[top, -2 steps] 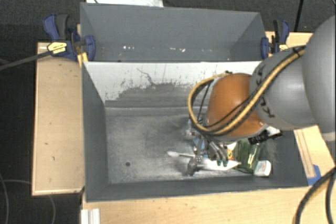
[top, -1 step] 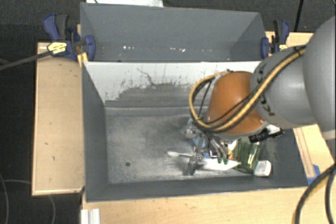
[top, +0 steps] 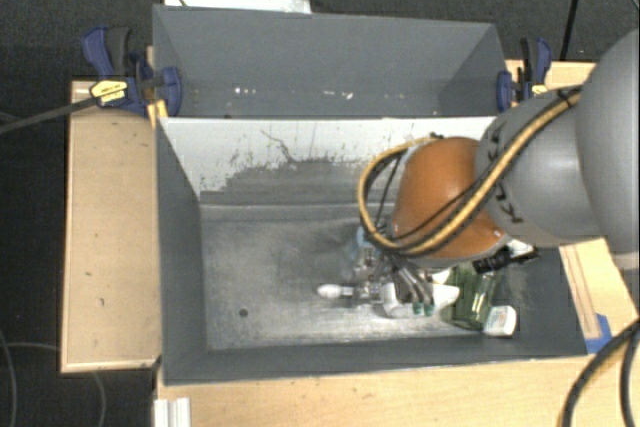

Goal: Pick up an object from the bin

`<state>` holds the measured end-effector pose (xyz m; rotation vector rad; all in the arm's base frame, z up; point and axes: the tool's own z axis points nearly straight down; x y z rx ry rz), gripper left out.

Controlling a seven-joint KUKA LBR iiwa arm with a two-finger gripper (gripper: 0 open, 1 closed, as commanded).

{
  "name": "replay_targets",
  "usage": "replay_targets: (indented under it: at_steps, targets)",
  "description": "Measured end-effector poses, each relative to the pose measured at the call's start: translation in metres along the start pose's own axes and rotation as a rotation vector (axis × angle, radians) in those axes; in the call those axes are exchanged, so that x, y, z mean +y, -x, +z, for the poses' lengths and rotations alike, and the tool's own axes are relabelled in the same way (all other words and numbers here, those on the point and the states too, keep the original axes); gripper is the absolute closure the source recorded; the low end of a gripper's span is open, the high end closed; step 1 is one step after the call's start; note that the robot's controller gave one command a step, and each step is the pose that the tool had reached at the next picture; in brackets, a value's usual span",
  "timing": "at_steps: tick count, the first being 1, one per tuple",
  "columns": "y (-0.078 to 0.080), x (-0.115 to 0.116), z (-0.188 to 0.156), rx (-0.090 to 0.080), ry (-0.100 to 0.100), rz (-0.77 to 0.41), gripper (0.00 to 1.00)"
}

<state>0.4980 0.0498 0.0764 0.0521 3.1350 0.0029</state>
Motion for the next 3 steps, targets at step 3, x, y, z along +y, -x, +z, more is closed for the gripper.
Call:
replay_targets:
  at_steps: [3]
  targets:
    - [-0.004,0.0,-0.021,0.015,-0.002,0.001,1.0]
